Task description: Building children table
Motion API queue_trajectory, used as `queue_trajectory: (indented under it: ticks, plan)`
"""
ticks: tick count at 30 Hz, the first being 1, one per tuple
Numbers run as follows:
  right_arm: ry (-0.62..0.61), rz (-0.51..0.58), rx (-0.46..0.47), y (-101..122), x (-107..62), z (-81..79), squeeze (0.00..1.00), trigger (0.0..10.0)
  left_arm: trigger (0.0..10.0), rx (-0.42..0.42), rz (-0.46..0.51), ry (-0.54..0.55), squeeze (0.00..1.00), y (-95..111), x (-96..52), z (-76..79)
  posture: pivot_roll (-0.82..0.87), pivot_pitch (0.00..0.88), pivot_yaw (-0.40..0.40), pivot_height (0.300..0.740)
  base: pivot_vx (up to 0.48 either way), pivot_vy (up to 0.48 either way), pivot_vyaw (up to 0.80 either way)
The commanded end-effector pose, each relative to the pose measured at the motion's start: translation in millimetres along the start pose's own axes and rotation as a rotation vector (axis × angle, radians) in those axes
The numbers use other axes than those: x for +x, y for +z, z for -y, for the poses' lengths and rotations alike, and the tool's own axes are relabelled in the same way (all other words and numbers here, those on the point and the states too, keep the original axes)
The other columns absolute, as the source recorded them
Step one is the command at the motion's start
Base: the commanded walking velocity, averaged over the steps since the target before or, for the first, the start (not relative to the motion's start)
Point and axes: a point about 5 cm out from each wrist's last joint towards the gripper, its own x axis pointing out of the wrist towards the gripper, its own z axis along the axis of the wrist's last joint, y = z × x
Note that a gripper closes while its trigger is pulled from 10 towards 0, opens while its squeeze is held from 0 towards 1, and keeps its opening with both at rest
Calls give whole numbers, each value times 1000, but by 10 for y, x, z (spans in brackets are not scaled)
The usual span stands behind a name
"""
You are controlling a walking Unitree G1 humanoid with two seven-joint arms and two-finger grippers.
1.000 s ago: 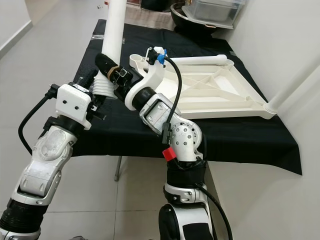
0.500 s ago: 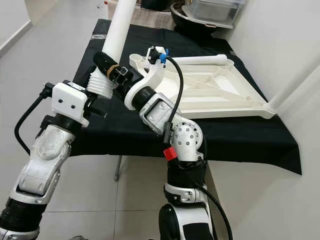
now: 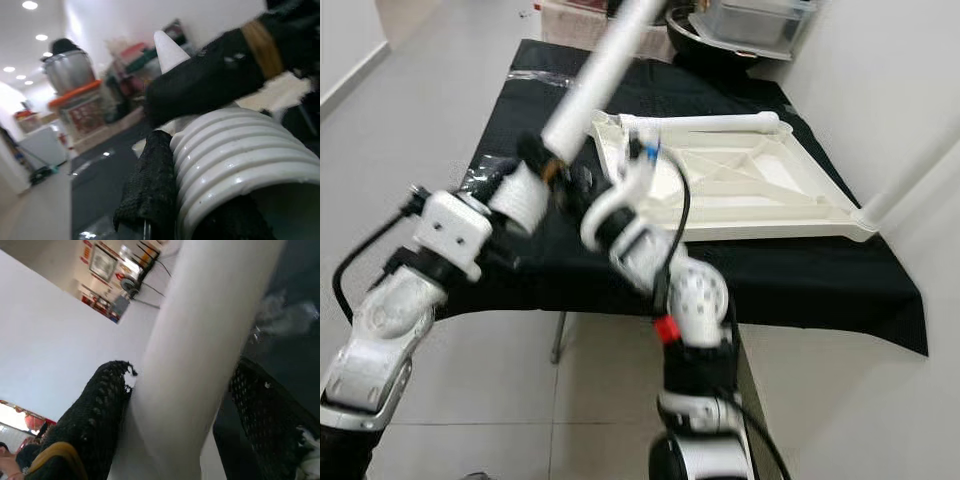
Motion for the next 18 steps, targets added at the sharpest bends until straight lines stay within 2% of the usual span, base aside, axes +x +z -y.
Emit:
queue_trajectory:
  ticks: [1,2,6,18]
  plan:
    - [62,-23,63,-137,59,-75,0,10000,10000,2,51,-60,0,91,0,60,81,83,-144,740,0,0,0]
    - [62,-23,63,-137,59,-75,0,10000,10000,2,51,-60,0,91,0,60,81,83,-144,740,0,0,0]
    - [61,-41,50,-95,85,-35,0,10000,10000,16,62,-170,0,134,-104,132,85,87,-141,740,0,0,0]
    - [54,-43,66,-63,98,30,0,10000,10000,45,63,-259,0,160,-237,170,94,89,-141,740,0,0,0]
